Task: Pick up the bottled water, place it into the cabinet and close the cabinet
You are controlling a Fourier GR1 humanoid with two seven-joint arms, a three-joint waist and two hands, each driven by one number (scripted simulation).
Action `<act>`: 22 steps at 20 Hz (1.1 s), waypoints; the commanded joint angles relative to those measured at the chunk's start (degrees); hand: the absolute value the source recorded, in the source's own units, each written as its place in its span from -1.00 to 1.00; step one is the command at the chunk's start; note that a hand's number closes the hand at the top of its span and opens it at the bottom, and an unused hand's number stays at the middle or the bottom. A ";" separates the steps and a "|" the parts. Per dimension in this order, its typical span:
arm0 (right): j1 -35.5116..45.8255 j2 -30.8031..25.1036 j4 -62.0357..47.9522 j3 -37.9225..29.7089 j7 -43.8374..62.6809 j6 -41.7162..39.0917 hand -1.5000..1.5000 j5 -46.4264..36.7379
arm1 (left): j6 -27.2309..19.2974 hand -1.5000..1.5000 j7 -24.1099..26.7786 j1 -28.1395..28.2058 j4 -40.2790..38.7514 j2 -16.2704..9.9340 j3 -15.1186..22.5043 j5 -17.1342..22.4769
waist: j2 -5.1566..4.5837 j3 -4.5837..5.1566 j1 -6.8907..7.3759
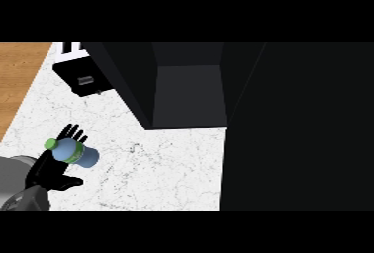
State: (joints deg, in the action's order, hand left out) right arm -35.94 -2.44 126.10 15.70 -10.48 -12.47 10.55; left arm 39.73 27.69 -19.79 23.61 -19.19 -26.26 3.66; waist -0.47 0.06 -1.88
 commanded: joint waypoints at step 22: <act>-0.42 -1.81 -0.06 -0.99 -0.40 -0.62 -1.00 1.79 | 9.95 1.00 5.60 -6.51 -7.42 3.77 3.10 -0.05 | -0.03 0.17 -0.11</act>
State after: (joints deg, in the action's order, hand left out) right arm -35.67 -3.14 126.39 15.69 -9.42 -11.90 11.98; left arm 43.98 27.90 -24.96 17.11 -15.94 -23.08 3.33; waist -0.51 0.23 -1.80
